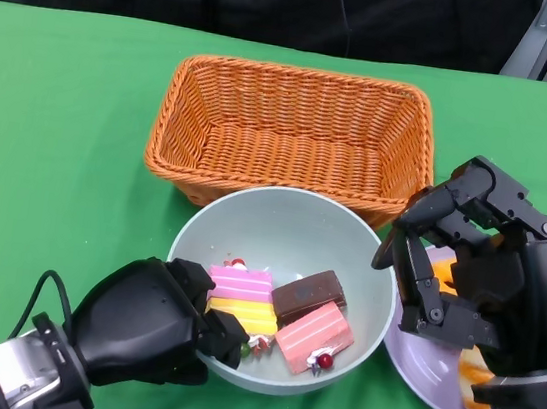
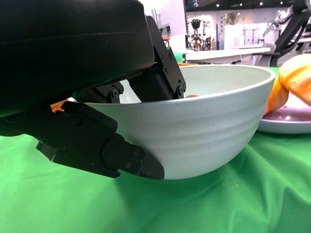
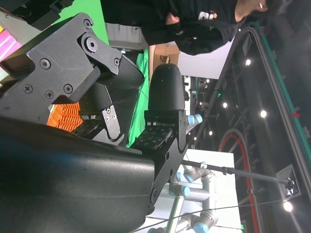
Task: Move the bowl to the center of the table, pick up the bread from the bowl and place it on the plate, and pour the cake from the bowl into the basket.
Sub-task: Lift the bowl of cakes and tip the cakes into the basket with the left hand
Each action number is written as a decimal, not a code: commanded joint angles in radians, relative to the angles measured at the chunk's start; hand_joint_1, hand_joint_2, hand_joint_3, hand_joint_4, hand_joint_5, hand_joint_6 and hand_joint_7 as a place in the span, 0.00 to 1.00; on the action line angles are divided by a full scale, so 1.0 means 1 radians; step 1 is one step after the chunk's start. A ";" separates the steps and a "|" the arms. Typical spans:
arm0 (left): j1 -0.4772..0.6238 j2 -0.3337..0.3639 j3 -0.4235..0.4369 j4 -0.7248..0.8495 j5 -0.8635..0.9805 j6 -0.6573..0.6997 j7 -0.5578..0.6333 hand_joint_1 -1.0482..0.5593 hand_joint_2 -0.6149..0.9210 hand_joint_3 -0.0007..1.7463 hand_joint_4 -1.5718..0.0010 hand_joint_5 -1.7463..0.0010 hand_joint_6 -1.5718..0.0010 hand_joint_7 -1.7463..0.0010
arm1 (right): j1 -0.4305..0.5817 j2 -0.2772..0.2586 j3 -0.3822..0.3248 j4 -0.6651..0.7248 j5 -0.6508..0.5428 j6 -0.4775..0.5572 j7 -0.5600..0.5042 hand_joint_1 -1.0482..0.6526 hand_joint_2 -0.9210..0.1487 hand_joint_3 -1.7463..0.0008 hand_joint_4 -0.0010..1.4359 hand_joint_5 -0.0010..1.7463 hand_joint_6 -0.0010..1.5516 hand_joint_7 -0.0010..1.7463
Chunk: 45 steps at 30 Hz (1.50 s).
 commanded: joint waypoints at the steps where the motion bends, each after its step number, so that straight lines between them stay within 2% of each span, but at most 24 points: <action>1: -0.012 0.011 0.023 0.014 -0.016 -0.015 0.056 0.50 0.98 0.00 0.52 0.25 0.47 0.47 | 0.005 0.005 -0.005 0.005 0.002 -0.025 -0.003 0.55 0.48 0.31 0.57 0.90 0.46 0.75; 2: -0.013 0.010 0.025 0.018 -0.018 -0.021 0.068 0.51 0.99 0.00 0.54 0.20 0.51 0.38 | 0.003 0.005 -0.006 0.005 0.005 -0.024 -0.003 0.56 0.48 0.31 0.57 0.90 0.46 0.75; 5: -0.023 0.013 0.035 0.039 -0.021 -0.055 0.125 0.54 0.99 0.00 0.57 0.10 0.57 0.24 | -0.008 -0.003 -0.013 0.020 -0.009 -0.046 -0.001 0.55 0.50 0.29 0.56 0.91 0.46 0.75; 6: -0.026 0.014 0.037 0.045 -0.020 -0.066 0.143 0.55 0.99 0.00 0.57 0.09 0.57 0.24 | -0.011 -0.006 -0.015 0.026 -0.016 -0.055 -0.002 0.55 0.50 0.29 0.56 0.91 0.46 0.75; 8: -0.031 0.014 0.043 0.055 -0.019 -0.082 0.170 0.56 0.98 0.00 0.56 0.11 0.52 0.32 | -0.014 -0.008 -0.018 0.033 -0.018 -0.064 0.000 0.54 0.51 0.29 0.56 0.91 0.46 0.76; 10: -0.034 0.013 0.050 0.062 -0.017 -0.093 0.191 0.56 0.98 0.00 0.55 0.11 0.51 0.34 | -0.016 -0.010 -0.019 0.036 -0.005 -0.058 0.006 0.53 0.50 0.30 0.56 0.90 0.46 0.75; 13: -0.045 0.007 0.067 0.079 -0.024 -0.109 0.230 0.58 1.00 0.03 0.58 0.04 0.55 0.27 | -0.024 -0.009 -0.023 0.045 0.013 -0.051 0.015 0.53 0.49 0.32 0.56 0.90 0.46 0.75; 16: -0.058 0.000 0.081 0.101 -0.028 -0.123 0.272 0.60 1.00 0.04 0.61 0.00 0.61 0.15 | -0.027 -0.010 -0.023 0.049 0.008 -0.048 0.011 0.52 0.50 0.32 0.56 0.90 0.46 0.75; 22: -0.070 -0.003 0.117 0.089 -0.042 -0.131 0.294 0.56 1.00 0.03 0.61 0.00 0.61 0.18 | -0.040 -0.017 -0.027 0.057 0.000 -0.060 0.013 0.54 0.49 0.31 0.55 0.91 0.45 0.75; 23: -0.072 -0.003 0.121 0.088 -0.040 -0.133 0.299 0.57 1.00 0.03 0.61 0.00 0.63 0.12 | -0.043 -0.017 -0.028 0.058 -0.001 -0.060 0.011 0.54 0.49 0.31 0.55 0.91 0.45 0.75; 27: -0.071 -0.004 0.138 0.073 -0.052 -0.146 0.296 0.59 1.00 0.06 0.61 0.00 0.69 0.03 | -0.049 -0.013 -0.030 0.057 -0.002 -0.052 0.004 0.53 0.47 0.34 0.56 0.90 0.46 0.74; 31: -0.052 0.001 0.151 0.034 -0.077 -0.157 0.272 0.60 1.00 0.08 0.61 0.00 0.71 0.00 | -0.054 -0.013 -0.032 0.059 0.006 -0.038 0.005 0.53 0.46 0.36 0.56 0.90 0.46 0.75; 34: -0.035 0.014 0.161 -0.003 -0.097 -0.173 0.242 0.59 1.00 0.08 0.60 0.00 0.69 0.03 | -0.059 -0.010 -0.035 0.068 0.014 -0.036 0.006 0.52 0.45 0.37 0.57 0.90 0.46 0.74; 36: -0.019 0.024 0.168 -0.028 -0.114 -0.185 0.214 0.59 0.99 0.07 0.59 0.00 0.62 0.13 | -0.061 -0.010 -0.036 0.069 0.023 -0.032 0.009 0.52 0.45 0.37 0.56 0.90 0.46 0.74; 37: -0.011 0.029 0.172 -0.040 -0.123 -0.194 0.201 0.58 0.99 0.07 0.59 0.00 0.61 0.15 | -0.064 -0.011 -0.038 0.075 0.026 -0.036 0.014 0.52 0.46 0.37 0.56 0.90 0.46 0.74; 39: 0.003 0.034 0.180 -0.059 -0.133 -0.213 0.193 0.58 0.99 0.05 0.59 0.00 0.53 0.28 | -0.071 -0.011 -0.042 0.089 0.027 -0.045 0.018 0.53 0.46 0.36 0.56 0.90 0.46 0.74; 40: 0.010 0.037 0.185 -0.069 -0.136 -0.222 0.192 0.57 0.99 0.05 0.59 0.00 0.51 0.31 | -0.073 -0.010 -0.043 0.092 0.027 -0.047 0.020 0.52 0.46 0.36 0.56 0.90 0.46 0.74; 42: 0.018 0.038 0.196 -0.082 -0.142 -0.232 0.191 0.56 1.00 0.06 0.59 0.00 0.51 0.34 | -0.076 -0.008 -0.047 0.100 0.029 -0.049 0.023 0.52 0.47 0.36 0.56 0.90 0.46 0.74; 45: 0.027 0.038 0.219 -0.104 -0.163 -0.242 0.173 0.56 1.00 0.12 0.60 0.00 0.51 0.34 | -0.080 -0.007 -0.049 0.114 0.018 -0.065 0.026 0.53 0.46 0.36 0.56 0.90 0.46 0.74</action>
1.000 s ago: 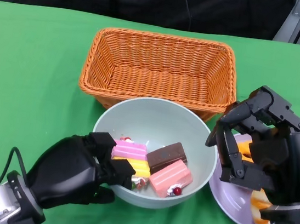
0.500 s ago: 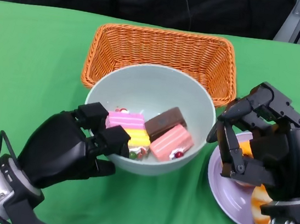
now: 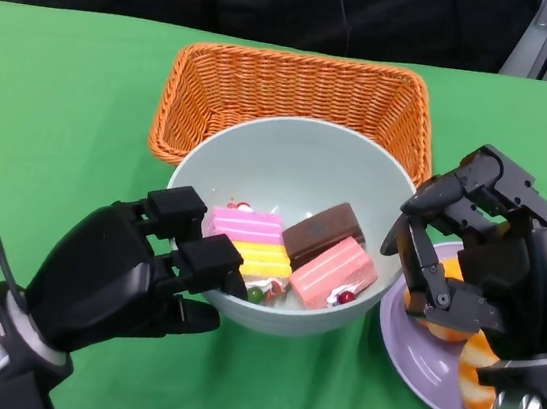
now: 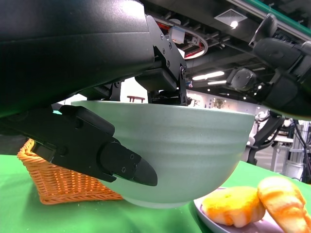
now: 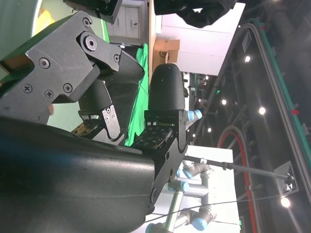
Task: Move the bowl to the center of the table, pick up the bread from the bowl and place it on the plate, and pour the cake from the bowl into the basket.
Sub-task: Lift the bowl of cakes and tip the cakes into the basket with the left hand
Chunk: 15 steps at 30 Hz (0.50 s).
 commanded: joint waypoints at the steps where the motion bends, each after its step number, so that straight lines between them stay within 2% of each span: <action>1: 0.002 0.015 0.047 -0.039 -0.057 -0.015 -0.023 0.56 1.00 0.13 0.60 0.00 0.52 0.34 | -0.021 0.002 -0.010 0.021 0.000 -0.031 0.000 0.53 0.46 0.36 0.56 0.90 0.46 0.74; 3: -0.005 0.009 0.065 -0.037 -0.103 -0.024 -0.054 0.57 1.00 0.16 0.60 0.00 0.54 0.29 | -0.025 0.002 -0.010 0.035 -0.014 -0.053 0.000 0.54 0.45 0.36 0.56 0.90 0.46 0.74; 6: -0.027 -0.004 0.091 -0.023 -0.168 -0.022 -0.106 0.58 1.00 0.18 0.59 0.00 0.53 0.28 | -0.021 0.008 -0.006 0.037 -0.016 -0.053 -0.007 0.54 0.44 0.38 0.55 0.90 0.46 0.74; 8: -0.051 -0.013 0.107 -0.006 -0.197 -0.021 -0.134 0.60 0.89 0.39 0.59 0.00 0.54 0.26 | -0.019 0.011 -0.003 0.038 -0.020 -0.058 -0.009 0.54 0.43 0.38 0.56 0.90 0.46 0.74; 10: -0.064 -0.019 0.120 0.005 -0.212 -0.024 -0.155 0.60 0.82 0.53 0.59 0.00 0.55 0.24 | -0.017 0.013 -0.001 0.040 -0.023 -0.062 -0.011 0.53 0.43 0.39 0.56 0.89 0.46 0.73; 13: -0.097 -0.026 0.134 0.032 -0.269 -0.019 -0.220 0.62 0.76 0.62 0.59 0.01 0.54 0.23 | -0.013 0.019 0.003 0.038 -0.038 -0.070 -0.023 0.53 0.44 0.39 0.57 0.89 0.47 0.73; 15: -0.117 -0.030 0.139 0.048 -0.313 -0.016 -0.271 0.62 0.75 0.64 0.59 0.02 0.54 0.23 | -0.011 0.018 0.005 0.035 -0.039 -0.066 -0.023 0.53 0.44 0.39 0.58 0.89 0.47 0.72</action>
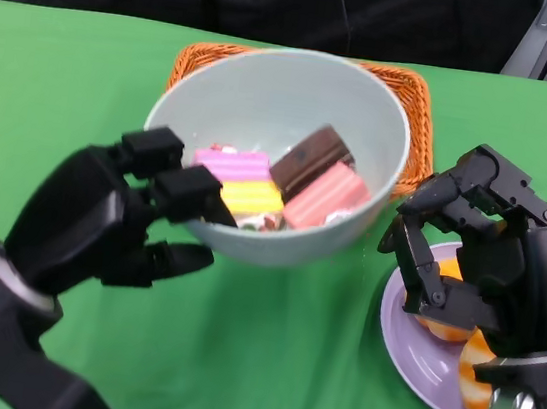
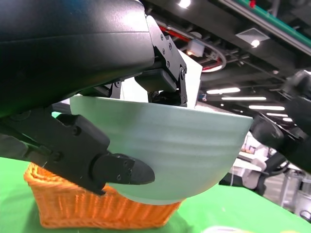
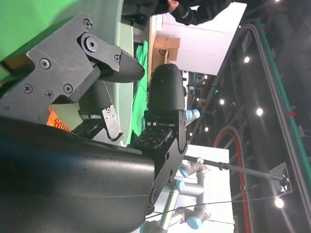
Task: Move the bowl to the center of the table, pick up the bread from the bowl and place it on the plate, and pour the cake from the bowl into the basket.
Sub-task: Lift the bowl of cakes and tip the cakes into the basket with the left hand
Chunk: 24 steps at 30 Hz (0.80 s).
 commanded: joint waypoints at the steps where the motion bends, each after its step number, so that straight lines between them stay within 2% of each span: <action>1: -0.058 -0.004 0.025 0.027 -0.090 0.004 -0.077 0.62 0.76 0.63 0.59 0.03 0.54 0.24 | 0.004 0.001 0.001 -0.004 -0.002 -0.004 -0.006 0.53 0.43 0.39 0.58 0.88 0.47 0.72; 5: -0.101 -0.033 0.039 0.062 -0.175 0.029 -0.172 0.63 0.79 0.58 0.59 0.06 0.54 0.25 | 0.012 -0.004 0.008 -0.020 -0.006 0.012 -0.005 0.54 0.44 0.37 0.58 0.88 0.47 0.72; 11: -0.142 -0.079 0.060 0.086 -0.277 0.076 -0.286 0.64 0.82 0.53 0.61 0.05 0.56 0.22 | 0.023 -0.001 0.017 -0.031 -0.007 0.025 -0.010 0.53 0.44 0.38 0.57 0.88 0.47 0.71; 17: -0.205 -0.141 0.078 0.144 -0.344 0.102 -0.357 0.65 0.81 0.55 0.62 0.00 0.58 0.17 | 0.034 0.004 0.030 -0.023 -0.039 0.007 -0.025 0.54 0.44 0.37 0.58 0.89 0.47 0.73; 24: -0.266 -0.209 0.097 0.216 -0.380 0.121 -0.392 0.62 0.81 0.56 0.61 0.00 0.58 0.15 | 0.041 0.010 0.043 -0.010 -0.064 -0.011 -0.036 0.54 0.43 0.38 0.57 0.89 0.47 0.73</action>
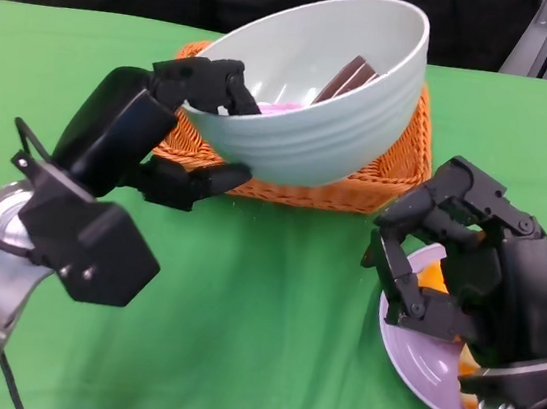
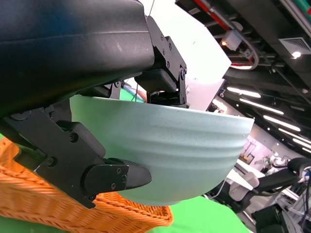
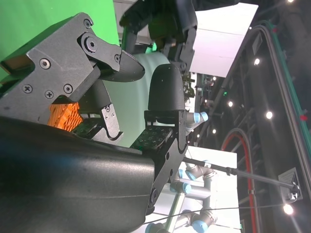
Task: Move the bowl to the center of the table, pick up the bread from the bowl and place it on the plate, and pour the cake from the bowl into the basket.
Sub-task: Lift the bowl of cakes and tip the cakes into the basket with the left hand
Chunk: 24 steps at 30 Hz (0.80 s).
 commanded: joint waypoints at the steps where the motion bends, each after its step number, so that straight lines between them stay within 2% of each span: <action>1: -0.057 -0.019 0.030 0.028 -0.031 0.002 0.004 0.62 0.81 0.56 0.60 0.00 0.58 0.14 | 0.011 0.003 0.005 0.007 -0.008 -0.018 -0.007 0.54 0.43 0.38 0.56 0.89 0.47 0.73; 8: -0.114 -0.062 0.043 0.118 -0.013 -0.014 0.025 0.62 0.82 0.57 0.60 0.00 0.59 0.13 | 0.020 -0.011 0.022 -0.005 -0.019 -0.003 0.001 0.57 0.43 0.36 0.53 0.89 0.45 0.73; 19: -0.200 -0.146 0.077 0.256 -0.047 0.013 0.027 0.60 0.84 0.57 0.56 0.00 0.63 0.06 | 0.037 0.002 0.043 0.002 0.010 0.001 0.023 0.60 0.44 0.34 0.54 0.88 0.46 0.70; 24: -0.226 -0.196 0.098 0.297 -0.092 0.038 0.011 0.58 0.84 0.58 0.53 0.00 0.64 0.04 | 0.038 0.002 0.053 0.014 -0.024 -0.017 0.011 0.59 0.47 0.31 0.56 0.87 0.47 0.71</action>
